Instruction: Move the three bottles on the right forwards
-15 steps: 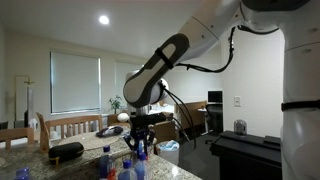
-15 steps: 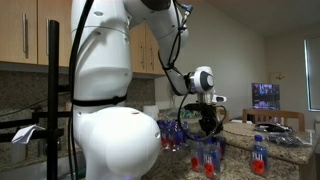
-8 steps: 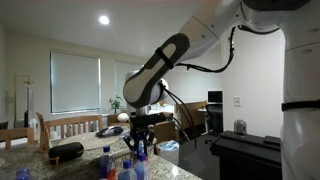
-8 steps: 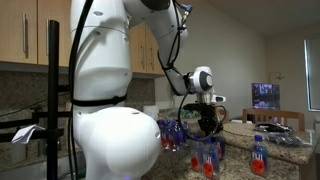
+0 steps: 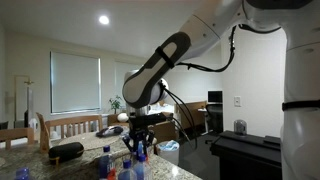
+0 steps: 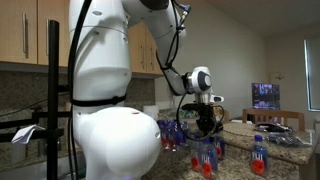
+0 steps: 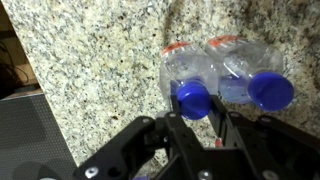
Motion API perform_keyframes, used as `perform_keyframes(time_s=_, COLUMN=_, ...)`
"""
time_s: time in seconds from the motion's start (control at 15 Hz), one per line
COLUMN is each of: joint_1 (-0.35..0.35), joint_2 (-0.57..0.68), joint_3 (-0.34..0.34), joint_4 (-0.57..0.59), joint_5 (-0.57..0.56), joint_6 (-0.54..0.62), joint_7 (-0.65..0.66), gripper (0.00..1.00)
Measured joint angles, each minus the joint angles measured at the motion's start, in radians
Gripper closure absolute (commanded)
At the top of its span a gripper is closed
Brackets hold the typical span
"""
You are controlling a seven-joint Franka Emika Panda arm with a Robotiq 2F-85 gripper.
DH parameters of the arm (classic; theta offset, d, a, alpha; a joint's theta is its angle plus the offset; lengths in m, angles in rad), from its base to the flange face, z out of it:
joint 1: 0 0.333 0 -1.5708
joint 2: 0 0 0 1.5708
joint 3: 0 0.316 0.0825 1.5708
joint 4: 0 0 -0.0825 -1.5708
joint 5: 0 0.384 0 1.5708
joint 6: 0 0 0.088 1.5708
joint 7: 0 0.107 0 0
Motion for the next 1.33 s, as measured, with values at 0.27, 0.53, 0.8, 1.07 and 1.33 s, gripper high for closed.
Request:
perform_keyframes(time_s=0.27, joint_1=0.0, joint_2=-0.006, joint_3=0.0, joint_4=-0.007, joint_5=0.0, joint_6=0.0, joint_7=0.0, gripper=0.87)
perform_keyframes(time_s=0.53, joint_1=0.0, joint_2=-0.007, joint_3=0.001, joint_4=-0.008, joint_5=0.0, joint_6=0.0, joint_7=0.0, gripper=0.78)
perform_keyframes(time_s=0.8, joint_1=0.0, joint_2=-0.007, joint_3=0.001, joint_4=-0.009, joint_5=0.0, joint_6=0.0, joint_7=0.0, gripper=0.29)
perform_keyframes(time_s=1.07, joint_1=0.0, joint_2=-0.007, joint_3=0.001, joint_4=-0.02, joint_5=0.0, joint_6=0.0, joint_7=0.0, gripper=0.04)
perform_keyframes(time_s=1.33, joint_1=0.0, joint_2=-0.007, joint_3=0.0, joint_4=-0.025, joint_5=0.0, joint_6=0.0, joint_7=0.0, gripper=0.0)
